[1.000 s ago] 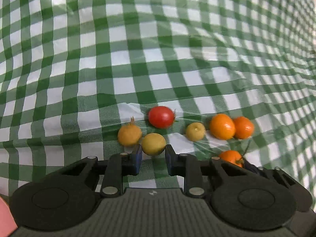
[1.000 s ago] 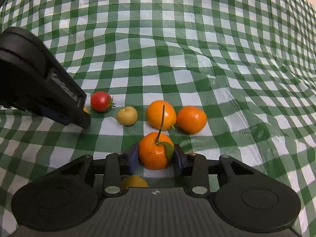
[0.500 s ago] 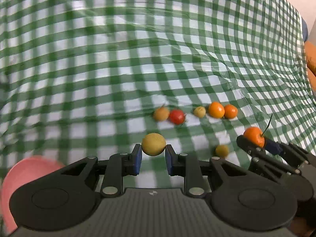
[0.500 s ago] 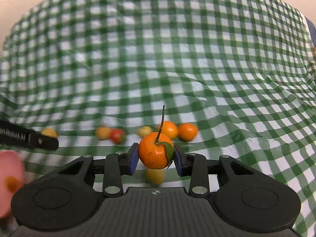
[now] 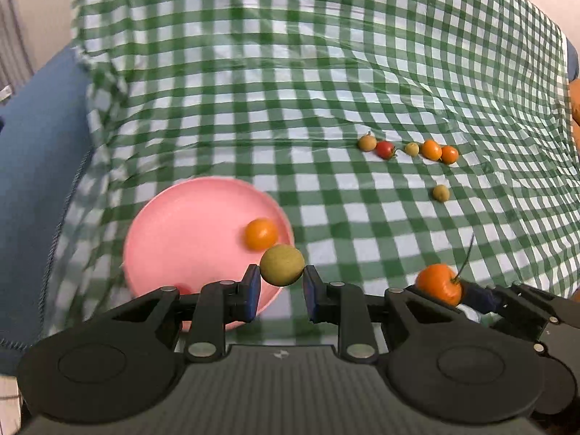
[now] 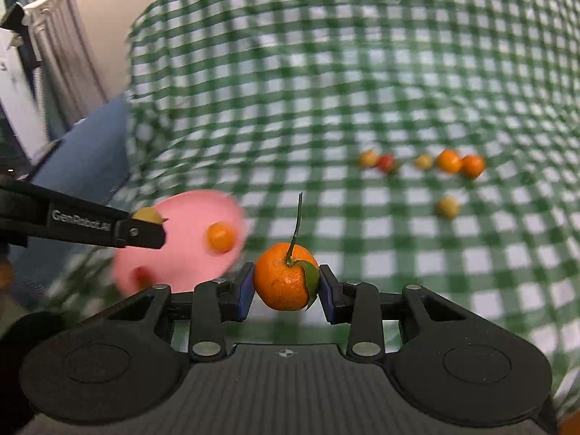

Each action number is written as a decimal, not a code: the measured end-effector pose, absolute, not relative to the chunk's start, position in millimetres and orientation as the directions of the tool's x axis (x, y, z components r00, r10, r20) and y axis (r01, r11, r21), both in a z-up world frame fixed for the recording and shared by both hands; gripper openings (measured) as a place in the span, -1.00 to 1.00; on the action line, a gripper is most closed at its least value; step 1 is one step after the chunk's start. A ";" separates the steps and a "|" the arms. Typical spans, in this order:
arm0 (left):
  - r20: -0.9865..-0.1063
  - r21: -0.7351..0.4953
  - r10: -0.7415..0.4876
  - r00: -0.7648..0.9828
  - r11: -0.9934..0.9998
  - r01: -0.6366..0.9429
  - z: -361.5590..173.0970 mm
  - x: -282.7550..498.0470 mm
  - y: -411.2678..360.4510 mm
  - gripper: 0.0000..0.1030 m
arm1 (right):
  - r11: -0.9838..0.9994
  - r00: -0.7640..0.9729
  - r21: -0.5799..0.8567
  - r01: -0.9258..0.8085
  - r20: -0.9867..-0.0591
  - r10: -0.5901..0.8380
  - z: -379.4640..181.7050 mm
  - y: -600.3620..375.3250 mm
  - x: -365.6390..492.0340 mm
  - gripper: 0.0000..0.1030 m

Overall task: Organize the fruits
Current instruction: 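Carry the yellow tomato and leafy mandarin over the pink plate with both tools, then lower both fruits onto the pink plate and open both tools, then lift both open tools away from the pink plate, then move both open tools toward the row of fruits on the cloth, then grasp a red cherry tomato with the left tool while the right tool grasps a mandarin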

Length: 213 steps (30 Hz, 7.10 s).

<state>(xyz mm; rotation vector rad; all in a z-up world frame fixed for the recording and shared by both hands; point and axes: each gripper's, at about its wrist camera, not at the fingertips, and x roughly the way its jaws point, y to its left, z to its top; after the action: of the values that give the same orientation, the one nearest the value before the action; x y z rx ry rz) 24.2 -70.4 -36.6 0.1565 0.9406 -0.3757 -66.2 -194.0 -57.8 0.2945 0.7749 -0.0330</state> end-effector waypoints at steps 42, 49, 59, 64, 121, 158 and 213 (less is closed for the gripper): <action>-0.686 -0.147 -0.262 0.679 0.963 0.224 9.4 -47.7 57.4 -0.46 | 0.997 0.813 0.072 0.014 -0.581 0.031 23.1 -113.6 -126.8 -0.26; -0.711 -0.151 -0.245 0.660 0.969 0.197 -4.0 -17.5 64.5 -0.46 | 0.998 0.791 0.059 -0.027 -0.609 0.058 12.0 -104.7 -98.9 -0.26; -0.754 -0.133 -0.229 0.616 0.971 0.198 -33.4 38.2 48.6 -0.46 | 0.995 0.735 0.087 -0.049 -0.671 0.095 -22.0 -93.3 -38.4 -0.26; -0.793 -0.120 -0.216 0.570 0.972 0.201 -60.1 72.1 34.3 -0.46 | 0.995 0.701 0.095 -0.041 -0.707 0.096 -46.4 -92.3 -5.2 -0.26; -0.700 -0.016 -0.081 0.709 0.995 0.098 -3.6 -62.2 71.5 0.99 | 0.996 0.833 0.076 -0.041 -0.549 0.076 52.7 -74.4 -118.1 0.95; -0.680 0.031 -0.055 0.731 0.994 0.103 11.4 -77.3 72.8 1.00 | 0.995 0.859 0.102 -0.009 -0.508 0.060 60.4 -78.9 -139.9 0.98; -0.905 -0.051 -0.128 0.406 0.979 0.195 -181.6 264.3 -337.2 1.00 | 0.919 0.656 -0.041 0.391 -0.689 -0.309 -204.3 -474.9 108.3 0.99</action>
<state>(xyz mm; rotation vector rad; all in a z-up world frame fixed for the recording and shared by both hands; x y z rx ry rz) 264.3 -337.2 -181.6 0.0659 1.1348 -0.2044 108.3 -474.9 -204.3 0.1150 0.7583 -0.3981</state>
